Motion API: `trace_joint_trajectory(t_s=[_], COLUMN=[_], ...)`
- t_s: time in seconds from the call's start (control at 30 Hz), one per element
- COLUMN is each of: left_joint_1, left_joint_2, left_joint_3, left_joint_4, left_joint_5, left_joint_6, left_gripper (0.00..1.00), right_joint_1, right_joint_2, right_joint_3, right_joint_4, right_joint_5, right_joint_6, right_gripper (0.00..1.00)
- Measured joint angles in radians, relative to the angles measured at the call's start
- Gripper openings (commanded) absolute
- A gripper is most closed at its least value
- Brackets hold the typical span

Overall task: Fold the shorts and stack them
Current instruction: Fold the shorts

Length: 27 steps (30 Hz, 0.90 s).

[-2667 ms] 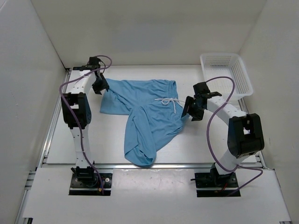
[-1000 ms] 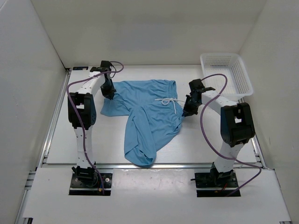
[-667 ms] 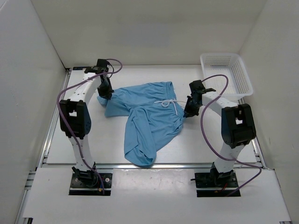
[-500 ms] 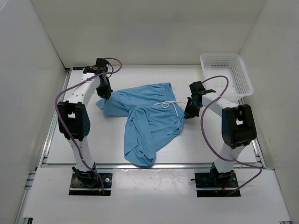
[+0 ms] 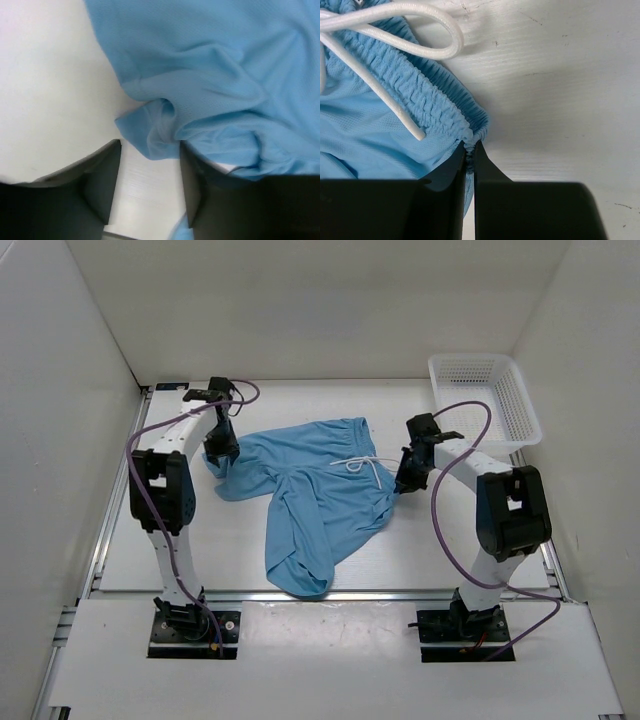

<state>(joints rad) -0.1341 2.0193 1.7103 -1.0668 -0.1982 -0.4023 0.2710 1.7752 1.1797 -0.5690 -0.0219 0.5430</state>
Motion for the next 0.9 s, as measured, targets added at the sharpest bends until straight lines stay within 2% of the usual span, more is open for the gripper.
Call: trace_joint_trajectory(t_s=[0.03,0.07,0.1,0.13,0.17,0.2,0.3,0.4,0.43,0.5,0.57,0.67,0.73,0.8,0.87,0.9], left_joint_1=[0.007,0.018,0.027,0.030,0.034,0.031,-0.050,-0.249,-0.313,-0.457,-0.579,-0.663,-0.683,-0.689,-0.693,-0.694], left_joint_2=[-0.006,-0.017,-0.031,-0.049,-0.080,-0.119,-0.267,-0.375,-0.380,-0.353,-0.296,-0.233,-0.219,-0.220,-0.221,-0.222], left_joint_3=[0.001,0.001,0.000,-0.002,-0.018,-0.037,-0.142,-0.264,-0.295,-0.349,-0.399,-0.454,-0.483,-0.504,-0.520,-0.531], left_joint_4=[-0.002,-0.003,-0.004,-0.003,0.004,0.005,0.032,0.064,0.071,0.089,0.103,0.103,0.103,0.100,0.108,0.111], left_joint_5=[-0.004,-0.007,-0.010,-0.013,-0.023,-0.027,-0.007,0.058,0.080,0.117,0.150,0.176,0.182,0.182,0.182,0.182], left_joint_6=[0.002,-0.011,-0.019,-0.024,-0.034,-0.048,-0.061,-0.100,-0.114,-0.149,-0.194,-0.244,-0.272,-0.296,-0.314,-0.321], left_gripper=[0.85,0.93,0.93,0.86,0.55,0.39,0.10,0.10,0.14,0.33,0.44,0.43,0.39,0.39,0.43,0.50], right_joint_1=[0.000,0.000,0.000,0.000,0.000,0.000,0.000,0.000,0.000,0.000,0.000,0.000,0.000,0.000,0.000,0.000], right_joint_2=[-0.003,-0.006,-0.008,-0.009,-0.010,-0.010,-0.010,-0.010,-0.010,-0.010,-0.010,-0.011,-0.017,-0.025,-0.031,-0.034], right_joint_3=[0.000,0.000,0.000,0.000,0.000,0.000,0.000,0.000,0.000,0.000,0.000,0.000,0.000,0.000,0.000,0.000], right_joint_4=[0.000,0.000,-0.001,-0.001,-0.001,-0.001,-0.002,-0.002,-0.002,-0.002,-0.003,-0.004,-0.005,-0.006,-0.006,-0.007], right_joint_5=[0.000,0.001,0.001,0.001,0.001,0.001,0.001,0.002,0.001,0.001,0.001,0.001,0.001,0.002,0.002,0.002], right_joint_6=[0.000,0.000,0.000,0.000,0.000,0.000,0.000,0.000,0.000,0.000,-0.001,-0.002,-0.005,-0.008,-0.013,-0.016], right_gripper=[0.00,0.00,0.00,0.00,0.00,0.00,0.00,0.00,0.00,0.00,0.00,0.00,0.00,0.00,0.00,0.00])
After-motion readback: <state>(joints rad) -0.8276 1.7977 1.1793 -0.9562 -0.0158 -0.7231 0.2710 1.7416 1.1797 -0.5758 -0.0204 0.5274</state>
